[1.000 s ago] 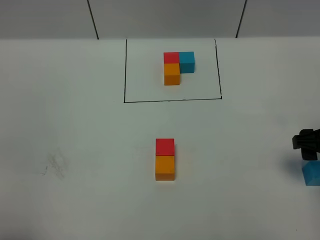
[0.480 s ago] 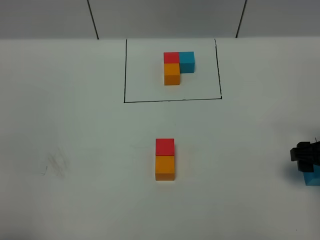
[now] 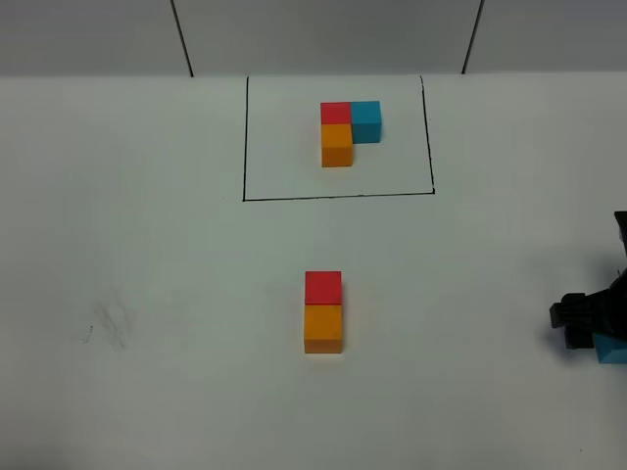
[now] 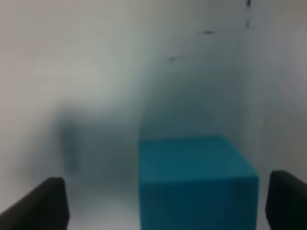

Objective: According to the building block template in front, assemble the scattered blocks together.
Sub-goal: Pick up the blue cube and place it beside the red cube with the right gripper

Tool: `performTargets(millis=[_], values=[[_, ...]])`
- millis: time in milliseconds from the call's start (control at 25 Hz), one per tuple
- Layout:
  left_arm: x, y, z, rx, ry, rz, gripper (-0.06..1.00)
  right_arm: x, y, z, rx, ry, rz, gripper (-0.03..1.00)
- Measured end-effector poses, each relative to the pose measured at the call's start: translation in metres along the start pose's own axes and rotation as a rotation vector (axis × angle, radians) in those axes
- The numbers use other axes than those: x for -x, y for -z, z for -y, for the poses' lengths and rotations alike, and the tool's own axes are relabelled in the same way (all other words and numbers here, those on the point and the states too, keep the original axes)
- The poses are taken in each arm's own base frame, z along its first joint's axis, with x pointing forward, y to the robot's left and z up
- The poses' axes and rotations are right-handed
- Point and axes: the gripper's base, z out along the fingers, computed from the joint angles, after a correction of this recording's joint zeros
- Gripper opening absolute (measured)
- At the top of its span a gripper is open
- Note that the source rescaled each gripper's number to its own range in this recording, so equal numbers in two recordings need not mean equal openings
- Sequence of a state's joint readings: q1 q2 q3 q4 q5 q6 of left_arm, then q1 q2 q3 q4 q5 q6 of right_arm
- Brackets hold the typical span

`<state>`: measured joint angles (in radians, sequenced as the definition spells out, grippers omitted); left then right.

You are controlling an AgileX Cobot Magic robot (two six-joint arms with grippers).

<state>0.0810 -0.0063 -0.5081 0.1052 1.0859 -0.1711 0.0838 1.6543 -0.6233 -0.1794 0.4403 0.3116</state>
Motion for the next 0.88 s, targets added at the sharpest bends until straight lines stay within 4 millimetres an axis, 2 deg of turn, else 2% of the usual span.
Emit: performTargets(millis=[120,200,240,360,560,680,880], values=[[0.000,0.000,0.000,0.000,0.000,0.000,0.62,0.000,-0.007,0.005,-0.006,-0.017,-0.019,0.72],[0.000,0.000,0.000,0.000,0.000,0.000,0.62,0.000,-0.008,0.006,-0.006,-0.022,-0.019,0.63],[0.000,0.000,0.000,0.000,0.000,0.000,0.62,0.001,-0.008,0.006,-0.005,-0.022,-0.012,0.54],[0.000,0.000,0.000,0.000,0.000,0.000,0.62,0.001,-0.008,0.006,-0.006,-0.017,-0.008,0.18],[0.000,0.000,0.000,0.000,0.000,0.000,0.62,0.001,-0.008,0.007,-0.008,-0.007,-0.005,0.20],[0.000,0.000,0.000,0.000,-0.001,0.000,0.62,0.002,-0.001,0.002,-0.023,0.072,-0.034,0.20],[0.000,0.000,0.000,0.000,-0.001,0.000,0.62,0.017,0.027,-0.037,-0.018,0.421,-0.009,0.20]])
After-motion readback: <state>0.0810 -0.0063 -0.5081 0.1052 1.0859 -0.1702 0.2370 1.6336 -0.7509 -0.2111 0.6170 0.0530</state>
